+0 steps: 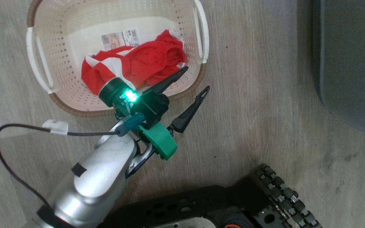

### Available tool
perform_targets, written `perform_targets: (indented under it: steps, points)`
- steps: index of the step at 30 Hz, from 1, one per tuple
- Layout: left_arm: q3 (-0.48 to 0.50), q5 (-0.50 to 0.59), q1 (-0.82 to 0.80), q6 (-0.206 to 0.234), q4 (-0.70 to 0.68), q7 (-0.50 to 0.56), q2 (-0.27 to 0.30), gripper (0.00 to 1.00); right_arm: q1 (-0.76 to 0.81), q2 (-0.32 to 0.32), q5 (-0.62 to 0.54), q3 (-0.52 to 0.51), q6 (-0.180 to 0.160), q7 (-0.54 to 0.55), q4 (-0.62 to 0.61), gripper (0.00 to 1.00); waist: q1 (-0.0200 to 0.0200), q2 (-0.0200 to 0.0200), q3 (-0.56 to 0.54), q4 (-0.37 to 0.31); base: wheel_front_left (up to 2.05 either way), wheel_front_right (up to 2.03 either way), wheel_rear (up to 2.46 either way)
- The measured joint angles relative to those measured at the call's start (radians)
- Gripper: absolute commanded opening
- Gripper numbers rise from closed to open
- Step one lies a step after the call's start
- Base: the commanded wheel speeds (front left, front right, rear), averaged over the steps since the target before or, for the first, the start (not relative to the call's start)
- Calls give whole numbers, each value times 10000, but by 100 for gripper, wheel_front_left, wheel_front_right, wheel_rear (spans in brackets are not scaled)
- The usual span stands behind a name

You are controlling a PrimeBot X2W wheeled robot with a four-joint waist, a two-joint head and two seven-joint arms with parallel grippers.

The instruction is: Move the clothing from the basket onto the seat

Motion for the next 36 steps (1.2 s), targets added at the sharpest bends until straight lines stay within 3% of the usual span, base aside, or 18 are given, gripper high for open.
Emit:
perform_targets:
  steps: [2,3,4,5,6,18,27,36]
  points:
    - [15,0,47,0,38,0,38,100,162,307,-240,-236,0,-40,71,0,1,0,105,-68,0,0,0]
    - [31,0,101,0,69,0,58,100,260,451,-341,-320,0,-40,6,27,0,0,89,-113,0,0,0]
    - [58,0,153,0,111,0,65,100,397,581,-430,-391,0,-40,-165,47,-1,0,33,-157,0,0,0]
    - [69,0,215,0,144,0,86,100,508,673,-502,-466,0,-59,-245,91,-3,0,-44,-216,0,0,0]
    - [81,0,243,0,209,0,105,100,613,713,-596,-456,0,-69,-211,100,-4,0,-139,-273,0,0,0]
    - [807,-554,714,6,876,0,-130,100,2651,1020,-1521,1210,0,-69,-713,100,-4,0,-1834,-832,0,0,0]
    - [2750,-821,2213,479,1011,0,-780,100,6860,1919,-1072,1755,0,-69,-4826,100,-5,1,-4168,-748,0,0,0]
    - [5122,-593,3596,880,993,0,-961,100,9995,4046,-1632,1588,0,-67,-7352,100,-5,1,-5833,398,0,0,0]
